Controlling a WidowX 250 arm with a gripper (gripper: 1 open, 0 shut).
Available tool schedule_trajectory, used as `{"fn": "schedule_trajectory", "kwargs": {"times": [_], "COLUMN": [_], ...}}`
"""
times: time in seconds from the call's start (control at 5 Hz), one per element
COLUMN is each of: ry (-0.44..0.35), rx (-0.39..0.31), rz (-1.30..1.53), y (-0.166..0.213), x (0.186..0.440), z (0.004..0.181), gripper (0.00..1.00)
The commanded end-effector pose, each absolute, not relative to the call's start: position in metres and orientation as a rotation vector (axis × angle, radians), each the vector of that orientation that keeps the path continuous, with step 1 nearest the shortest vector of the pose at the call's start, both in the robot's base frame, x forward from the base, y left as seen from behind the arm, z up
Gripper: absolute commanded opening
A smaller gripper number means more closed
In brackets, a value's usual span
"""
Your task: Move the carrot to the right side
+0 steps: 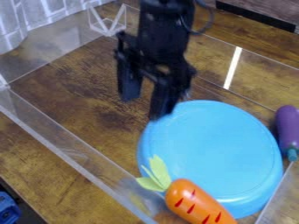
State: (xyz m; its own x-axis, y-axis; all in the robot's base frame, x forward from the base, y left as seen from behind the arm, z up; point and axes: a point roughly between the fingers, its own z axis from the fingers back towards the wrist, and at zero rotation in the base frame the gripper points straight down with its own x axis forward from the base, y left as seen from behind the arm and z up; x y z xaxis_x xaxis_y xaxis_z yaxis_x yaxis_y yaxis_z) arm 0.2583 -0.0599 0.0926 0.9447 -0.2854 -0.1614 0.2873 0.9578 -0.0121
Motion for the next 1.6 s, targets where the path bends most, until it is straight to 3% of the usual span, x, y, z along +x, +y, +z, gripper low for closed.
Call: {"fn": "schedule_trajectory", "kwargs": {"times": [0.0, 0.8, 1.2, 1.4], "ry": [0.09, 0.067, 0.076, 0.078], "rx": [0.032, 0.054, 0.046, 0.045], "rz": [-0.494, -0.948, -0.96, -0.955], "y": [-0.083, -0.099, -0.101, -0.1], "x": [0.252, 0.262, 0.266, 0.265], "z": [0.09, 0.026, 0.017, 0.015], "gripper": [1.0, 1.0, 1.0, 0.0]}}
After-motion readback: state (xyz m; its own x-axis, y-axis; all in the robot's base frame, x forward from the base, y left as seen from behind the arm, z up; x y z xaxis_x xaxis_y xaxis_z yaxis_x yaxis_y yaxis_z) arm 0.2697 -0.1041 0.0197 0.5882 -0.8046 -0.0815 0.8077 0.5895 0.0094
